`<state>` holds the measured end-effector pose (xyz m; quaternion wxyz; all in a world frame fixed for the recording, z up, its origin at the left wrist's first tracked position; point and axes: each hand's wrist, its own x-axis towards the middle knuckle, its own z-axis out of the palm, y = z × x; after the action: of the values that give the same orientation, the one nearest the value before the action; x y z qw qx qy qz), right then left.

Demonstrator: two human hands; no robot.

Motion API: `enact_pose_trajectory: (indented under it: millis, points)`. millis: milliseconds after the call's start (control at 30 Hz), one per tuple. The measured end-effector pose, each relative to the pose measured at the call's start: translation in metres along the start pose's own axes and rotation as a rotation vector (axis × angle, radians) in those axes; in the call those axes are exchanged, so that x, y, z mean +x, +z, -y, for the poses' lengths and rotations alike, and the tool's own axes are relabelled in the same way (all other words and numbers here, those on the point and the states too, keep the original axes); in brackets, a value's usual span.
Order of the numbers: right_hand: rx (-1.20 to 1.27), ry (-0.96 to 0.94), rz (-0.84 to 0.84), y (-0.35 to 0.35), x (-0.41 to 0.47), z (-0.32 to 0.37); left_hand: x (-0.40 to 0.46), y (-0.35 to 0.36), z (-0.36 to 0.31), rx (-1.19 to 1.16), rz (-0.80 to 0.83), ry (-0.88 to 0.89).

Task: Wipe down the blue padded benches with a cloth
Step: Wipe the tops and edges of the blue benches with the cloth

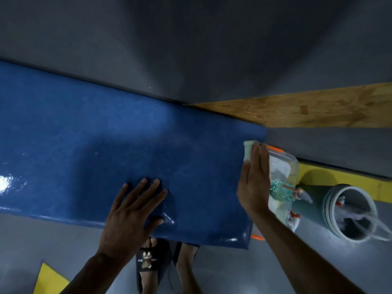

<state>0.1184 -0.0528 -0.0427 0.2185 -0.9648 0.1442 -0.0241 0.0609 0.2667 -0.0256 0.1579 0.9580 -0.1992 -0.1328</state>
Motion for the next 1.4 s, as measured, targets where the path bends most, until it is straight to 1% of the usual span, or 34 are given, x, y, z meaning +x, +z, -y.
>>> enact_pose_trajectory:
  millis: [133, 200, 267, 367, 433, 500, 567, 633, 667, 767, 867, 900, 933, 1000, 1067, 1133, 1267, 1333, 1400]
  points:
    - [0.132, 0.249, -0.022, 0.002, 0.075, 0.007, 0.001, -0.001, -0.001, -0.007, -0.049, 0.012]
    - [0.157, 0.301, -0.054, 0.0, 0.087, 0.008, 0.001, -0.003, -0.001, -0.004, -0.056, 0.019]
    - [0.163, 0.253, -0.051, -0.004, 0.073, 0.006, 0.001, -0.003, -0.002, 0.001, -0.048, 0.015]
    - [0.169, 0.175, 0.031, -0.008, 0.019, -0.003, 0.0, -0.002, -0.001, 0.018, -0.017, 0.012]
    - [0.128, 0.116, 0.001, -0.009, -0.03, -0.009, 0.001, -0.003, -0.001, 0.026, -0.003, 0.01]
    - [0.165, 0.12, -0.012, -0.013, -0.088, -0.006, 0.001, -0.003, -0.002, 0.027, 0.0, 0.003]
    - [0.203, 0.145, 0.053, -0.018, -0.144, -0.004, 0.001, -0.002, -0.002, 0.025, -0.004, 0.003]
    - [0.221, 0.152, 0.113, -0.023, -0.171, -0.005, 0.0, 0.0, -0.001, 0.025, -0.009, 0.009]
    - [0.227, 0.141, 0.12, -0.024, -0.169, -0.008, -0.001, 0.0, 0.0, 0.022, -0.016, 0.013]
    - [0.153, 0.112, 0.05, -0.013, -0.128, -0.018, -0.001, 0.001, 0.001, 0.021, -0.033, 0.025]
    - [0.062, 0.217, -0.02, -0.003, -0.092, -0.019, 0.0, 0.003, 0.002, 0.028, -0.052, 0.034]
    - [0.058, 0.25, -0.061, -0.001, -0.095, -0.013, -0.001, 0.003, 0.002, 0.027, -0.056, 0.038]
    - [0.052, 0.242, -0.099, 0.001, -0.104, -0.003, -0.001, 0.003, 0.003, 0.022, -0.059, 0.041]
    - [0.004, 0.15, -0.134, 0.007, -0.133, 0.026, -0.001, 0.003, 0.003, 0.024, -0.058, 0.043]
    - [-0.058, 0.087, -0.083, 0.021, -0.16, 0.051, -0.001, 0.004, 0.003, 0.034, -0.055, 0.045]
    - [-0.091, 0.025, -0.024, 0.025, -0.166, 0.059, -0.001, 0.005, 0.004, 0.047, -0.056, 0.047]
    - [-0.235, -0.216, 0.051, 0.0, -0.155, 0.018, -0.002, 0.005, 0.005, 0.057, -0.083, 0.074]
    - [-0.246, -0.203, 0.041, -0.014, -0.149, -0.006, -0.002, 0.005, 0.004, 0.053, -0.109, 0.074]
    - [-0.235, -0.096, -0.012, -0.013, -0.143, -0.014, -0.002, 0.006, 0.003, 0.064, -0.122, 0.075]
